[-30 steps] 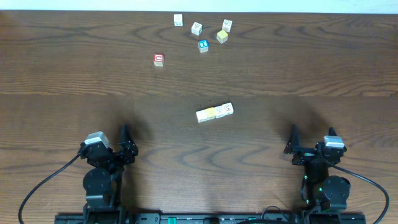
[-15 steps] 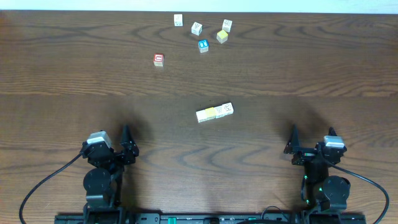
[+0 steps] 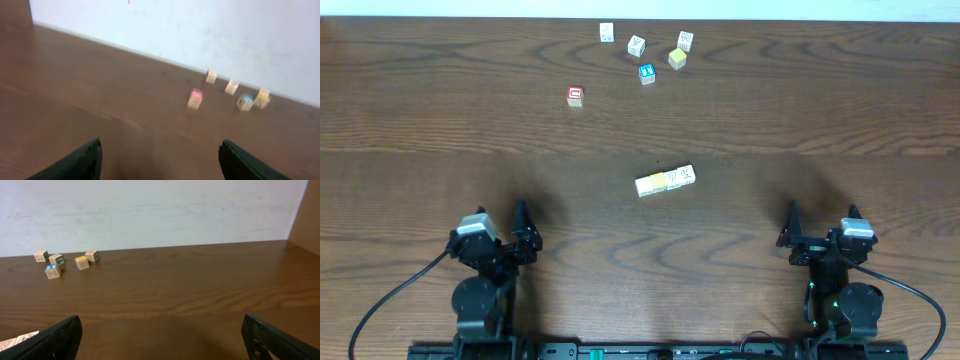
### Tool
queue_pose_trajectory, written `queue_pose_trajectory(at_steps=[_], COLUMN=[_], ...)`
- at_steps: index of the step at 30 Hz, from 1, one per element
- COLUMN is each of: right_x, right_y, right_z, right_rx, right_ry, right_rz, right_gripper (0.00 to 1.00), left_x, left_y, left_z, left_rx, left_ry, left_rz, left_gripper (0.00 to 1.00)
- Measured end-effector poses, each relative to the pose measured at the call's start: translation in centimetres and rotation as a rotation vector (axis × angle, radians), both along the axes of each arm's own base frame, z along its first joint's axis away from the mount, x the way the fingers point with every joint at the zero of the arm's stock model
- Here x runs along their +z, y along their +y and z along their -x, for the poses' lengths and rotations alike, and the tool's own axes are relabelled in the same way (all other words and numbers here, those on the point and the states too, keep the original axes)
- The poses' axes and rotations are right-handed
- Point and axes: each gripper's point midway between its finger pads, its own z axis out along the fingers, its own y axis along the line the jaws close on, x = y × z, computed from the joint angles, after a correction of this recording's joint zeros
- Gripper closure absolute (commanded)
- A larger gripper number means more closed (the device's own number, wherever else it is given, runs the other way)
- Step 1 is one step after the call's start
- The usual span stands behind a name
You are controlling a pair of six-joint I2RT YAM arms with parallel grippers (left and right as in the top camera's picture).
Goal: Lift 4 blocks
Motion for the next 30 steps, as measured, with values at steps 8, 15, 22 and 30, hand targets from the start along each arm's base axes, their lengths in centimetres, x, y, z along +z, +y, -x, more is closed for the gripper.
queue_pose_trajectory(at_steps=[8,15,22,30], right_x=[0.01,0.01,0.01,0.01], right_y=[0.0,0.0,0.0,0.0], right_z=[0.0,0.0,0.0,0.0], right_rx=[0.0,0.0,0.0,0.0], right_ry=[0.0,0.0,0.0,0.0], right_rz=[0.0,0.0,0.0,0.0], right_gripper=[0.01,0.01,0.01,0.01], left_x=[0.21,0.15,-0.21,-0.28], left_y=[0.03,-0.01,-0.01,-0.01], left_z=[0.1,0.08,0.03,0.01], left_rx=[0.001,-0.001,-0.002,-0.002], left_ry=[-0.011,-0.008,0.008,0.011], left_rz=[0.0,0.0,0.001,0.001], left_gripper=[0.25,0.25,0.25,0.25])
